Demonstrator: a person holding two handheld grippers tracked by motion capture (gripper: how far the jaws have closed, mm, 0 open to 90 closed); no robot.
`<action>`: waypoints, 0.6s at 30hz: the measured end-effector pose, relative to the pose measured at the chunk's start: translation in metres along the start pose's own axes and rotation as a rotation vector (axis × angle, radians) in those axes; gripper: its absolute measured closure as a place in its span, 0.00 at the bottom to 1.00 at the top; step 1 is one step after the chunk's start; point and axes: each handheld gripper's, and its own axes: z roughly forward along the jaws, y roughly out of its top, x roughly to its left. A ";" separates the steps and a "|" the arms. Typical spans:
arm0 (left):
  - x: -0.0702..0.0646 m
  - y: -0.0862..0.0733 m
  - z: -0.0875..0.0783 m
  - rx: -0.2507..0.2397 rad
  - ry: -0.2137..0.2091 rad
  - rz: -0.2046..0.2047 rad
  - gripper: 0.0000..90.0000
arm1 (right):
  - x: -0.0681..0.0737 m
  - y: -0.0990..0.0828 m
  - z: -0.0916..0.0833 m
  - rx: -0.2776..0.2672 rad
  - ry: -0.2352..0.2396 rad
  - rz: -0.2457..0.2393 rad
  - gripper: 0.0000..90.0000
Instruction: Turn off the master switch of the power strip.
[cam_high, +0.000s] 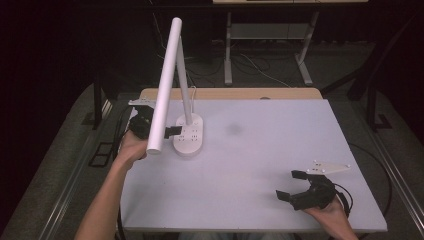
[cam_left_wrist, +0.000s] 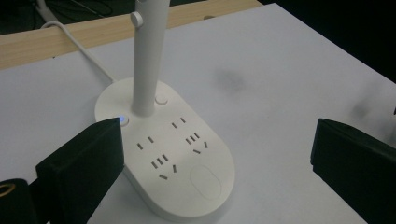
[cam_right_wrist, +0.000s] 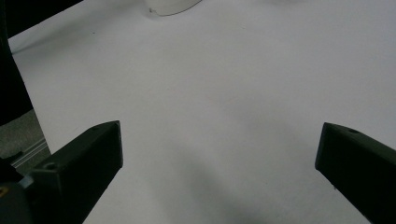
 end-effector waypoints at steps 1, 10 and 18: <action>0.001 0.001 0.001 -0.003 -0.004 0.002 0.02 | 0.000 0.000 0.000 0.000 0.001 0.001 0.00; 0.011 0.007 0.009 0.015 0.004 0.012 0.02 | 0.000 -0.001 0.000 0.001 -0.001 0.003 0.00; 0.023 0.010 0.019 0.044 0.022 -0.010 0.02 | -0.001 -0.001 -0.001 -0.002 -0.004 0.008 0.00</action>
